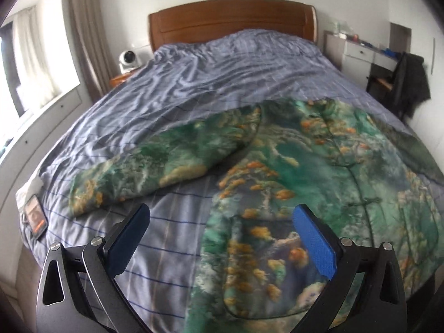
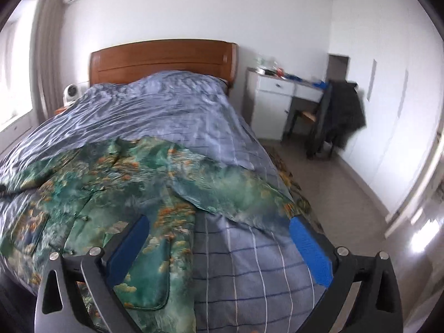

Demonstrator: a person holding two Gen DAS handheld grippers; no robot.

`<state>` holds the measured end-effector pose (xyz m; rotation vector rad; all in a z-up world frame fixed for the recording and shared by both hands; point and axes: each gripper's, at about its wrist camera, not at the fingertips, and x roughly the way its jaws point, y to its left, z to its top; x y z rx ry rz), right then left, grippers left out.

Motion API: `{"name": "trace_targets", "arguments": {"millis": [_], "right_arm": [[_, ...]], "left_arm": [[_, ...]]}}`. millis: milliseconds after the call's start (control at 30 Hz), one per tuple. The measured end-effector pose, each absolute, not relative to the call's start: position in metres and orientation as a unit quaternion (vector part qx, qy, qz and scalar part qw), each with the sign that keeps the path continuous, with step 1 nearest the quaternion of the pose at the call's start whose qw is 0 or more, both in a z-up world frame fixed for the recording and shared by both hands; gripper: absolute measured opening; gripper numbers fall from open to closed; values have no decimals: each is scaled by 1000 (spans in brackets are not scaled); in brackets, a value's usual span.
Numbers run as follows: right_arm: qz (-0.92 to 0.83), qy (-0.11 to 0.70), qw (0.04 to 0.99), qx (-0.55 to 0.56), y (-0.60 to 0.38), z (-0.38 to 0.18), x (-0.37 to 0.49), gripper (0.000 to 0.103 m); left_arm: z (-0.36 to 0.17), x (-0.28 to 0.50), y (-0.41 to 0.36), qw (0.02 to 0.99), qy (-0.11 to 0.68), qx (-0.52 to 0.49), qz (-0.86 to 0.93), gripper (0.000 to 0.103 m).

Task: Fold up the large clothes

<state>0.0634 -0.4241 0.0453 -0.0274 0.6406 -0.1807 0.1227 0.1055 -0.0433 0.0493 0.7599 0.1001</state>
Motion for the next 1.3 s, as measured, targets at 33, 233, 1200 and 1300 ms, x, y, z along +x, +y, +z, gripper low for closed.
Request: {"name": "trace_targets", "arguments": {"millis": [33, 233, 1200, 1300], "right_arm": [[-95, 316, 944, -4, -430, 45, 63, 103], [-101, 320, 942, 0, -439, 45, 62, 103], [97, 568, 812, 90, -420, -122, 77, 19], [82, 571, 812, 86, -426, -124, 84, 47]], "left_arm": [[-42, 122, 104, 927, 372, 24, 45, 103], [-52, 109, 121, 925, 381, 0, 13, 103], [-152, 63, 144, 851, 515, 2, -102, 28], [-127, 62, 157, 870, 485, -3, -84, 56]]}}
